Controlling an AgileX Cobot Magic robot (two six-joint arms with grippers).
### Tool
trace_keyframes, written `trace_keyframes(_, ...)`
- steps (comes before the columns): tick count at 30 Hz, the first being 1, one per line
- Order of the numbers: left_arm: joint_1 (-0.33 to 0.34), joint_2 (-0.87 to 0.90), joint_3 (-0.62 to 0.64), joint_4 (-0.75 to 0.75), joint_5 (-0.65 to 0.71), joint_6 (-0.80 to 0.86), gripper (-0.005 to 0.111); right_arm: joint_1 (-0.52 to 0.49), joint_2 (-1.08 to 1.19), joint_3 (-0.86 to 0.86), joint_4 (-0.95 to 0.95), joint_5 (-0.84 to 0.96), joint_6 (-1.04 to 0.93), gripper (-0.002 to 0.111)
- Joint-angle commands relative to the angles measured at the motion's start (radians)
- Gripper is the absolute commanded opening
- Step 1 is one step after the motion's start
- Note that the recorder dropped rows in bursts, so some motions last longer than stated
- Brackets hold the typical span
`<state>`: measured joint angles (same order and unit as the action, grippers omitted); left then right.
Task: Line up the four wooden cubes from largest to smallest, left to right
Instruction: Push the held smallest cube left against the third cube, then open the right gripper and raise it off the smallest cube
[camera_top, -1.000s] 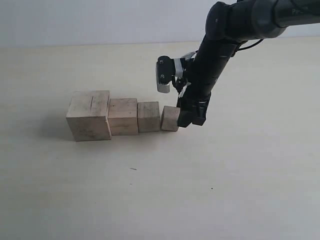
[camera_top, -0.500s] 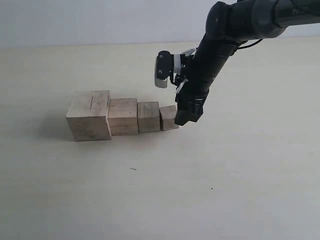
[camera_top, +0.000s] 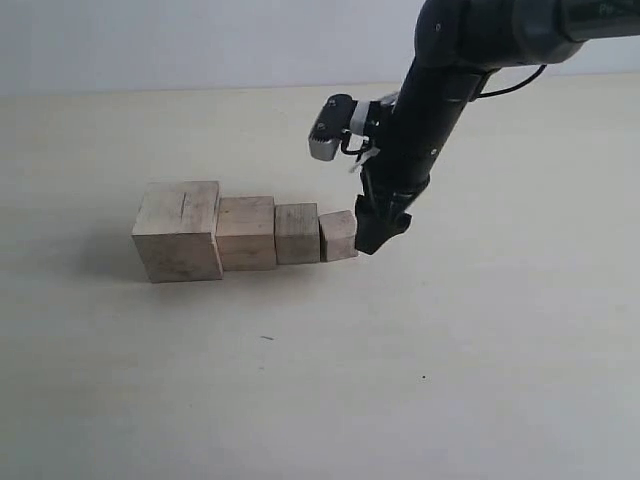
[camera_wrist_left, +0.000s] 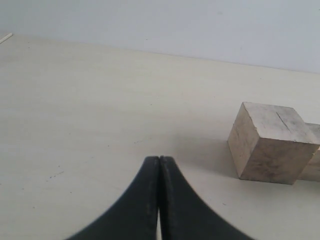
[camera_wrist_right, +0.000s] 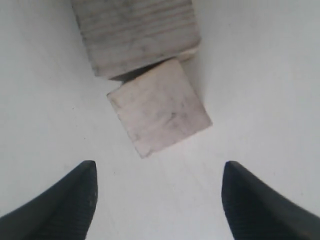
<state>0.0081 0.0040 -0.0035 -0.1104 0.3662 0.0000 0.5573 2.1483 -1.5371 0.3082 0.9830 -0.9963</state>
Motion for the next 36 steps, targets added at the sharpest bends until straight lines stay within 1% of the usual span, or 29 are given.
trace_keyframes(1, -0.006, -0.004, 0.004, 0.001, -0.006, 0.000, 0.000, 0.000, -0.026, -0.005, -0.124, 0.018, 0.226, 0.064)
trace_keyframes(4, -0.006, -0.004, 0.004, 0.001, -0.006, 0.000, 0.000, 0.000, -0.016, -0.005, -0.220, -0.014, 0.437, 0.061)
trace_keyframes(7, -0.006, -0.004, 0.004, 0.001, -0.006, 0.000, 0.000, 0.000, 0.009, -0.005, -0.238, -0.073, 0.532, 0.060)
trace_keyframes(15, -0.006, -0.004, 0.004, 0.001, -0.006, 0.000, 0.000, 0.000, 0.060, -0.005, -0.202, -0.113, 0.534, 0.060)
trace_keyframes(21, -0.006, -0.004, 0.004, 0.001, -0.006, 0.000, 0.000, 0.000, 0.064, -0.005, -0.125, -0.146, 0.519, 0.060)
trace_keyframes(36, -0.006, -0.004, 0.004, 0.001, -0.006, 0.000, 0.000, 0.000, 0.064, -0.005, -0.058, -0.126, 0.509, 0.060)
